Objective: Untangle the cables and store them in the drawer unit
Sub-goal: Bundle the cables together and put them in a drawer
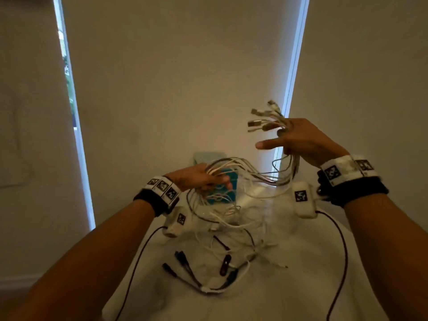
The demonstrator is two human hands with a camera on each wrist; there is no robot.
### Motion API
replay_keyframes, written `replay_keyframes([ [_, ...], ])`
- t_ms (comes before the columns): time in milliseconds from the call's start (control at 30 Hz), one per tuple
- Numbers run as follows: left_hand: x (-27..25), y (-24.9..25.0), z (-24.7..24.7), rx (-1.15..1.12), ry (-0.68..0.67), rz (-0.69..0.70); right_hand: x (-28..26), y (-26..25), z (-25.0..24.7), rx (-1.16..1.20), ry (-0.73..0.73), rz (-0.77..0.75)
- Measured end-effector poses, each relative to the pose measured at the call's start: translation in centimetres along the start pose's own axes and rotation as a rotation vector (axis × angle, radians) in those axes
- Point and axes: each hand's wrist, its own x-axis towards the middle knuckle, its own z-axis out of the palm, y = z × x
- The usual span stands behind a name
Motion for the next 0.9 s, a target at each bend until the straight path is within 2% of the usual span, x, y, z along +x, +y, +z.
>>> replay_keyframes([
  [100, -2.9, -3.0, -4.2, 0.225, 0.07, -0.191, 0.9, 2.8, -2.1, 0.559, 0.32, 0.098],
  [167, -4.9, -2.9, -7.9, 0.47, 0.216, -0.276, 1.4, 4.3, -1.9, 0.878, 0.375, 0.176],
  [367, -7.0, 5.1, -18.1, 1.16, 0.742, 0.035, 2.2, 4.7, 4.7, 1.276, 0.265, 0.267],
  [433, -7.4, 6.2, -20.4, 1.325, 0.844, 0.109, 2.4, 3.9, 6.7, 1.323, 0.231, 0.262],
  [500, -7.6, 5.7, -20.8, 1.421, 0.871, 0.079, 2.6, 3.6, 8.9, 1.302, 0.207, 0.267],
  [567, -7.1, 3.1, -19.1, 1.428, 0.786, -0.105, 2.5, 4.1, 11.1, 1.238, 0.176, 0.297],
  [600, -6.9, 0.6, -17.7, 1.413, 0.655, -0.282, 2.3, 4.6, 12.3, 1.198, 0.156, 0.322],
  [667, -6.4, -5.2, -14.5, 1.3, 0.291, -0.675, 1.7, 6.1, 14.1, 1.123, 0.108, 0.373],
  [700, -5.9, -7.6, -12.8, 1.21, 0.095, -0.803, 1.3, 6.9, 14.9, 1.096, 0.086, 0.394],
  [733, -5.6, -8.8, -11.3, 1.116, -0.068, -0.865, 0.9, 7.6, 15.6, 1.074, 0.065, 0.411],
  [767, -5.2, -8.9, -9.8, 1.01, -0.167, -0.861, 0.4, 8.3, 16.3, 1.047, 0.041, 0.423],
  [800, -4.5, -8.0, -8.5, 0.856, -0.184, -0.789, 0.0, 8.8, 16.9, 1.011, 0.011, 0.429],
  [833, -3.7, -6.8, -7.4, 0.651, -0.14, -0.657, -0.4, 9.3, 17.7, 0.967, -0.021, 0.435],
  [900, -2.1, -2.9, -5.1, 0.342, 0.034, -0.381, -1.2, 9.6, 19.3, 0.902, -0.064, 0.455],
])
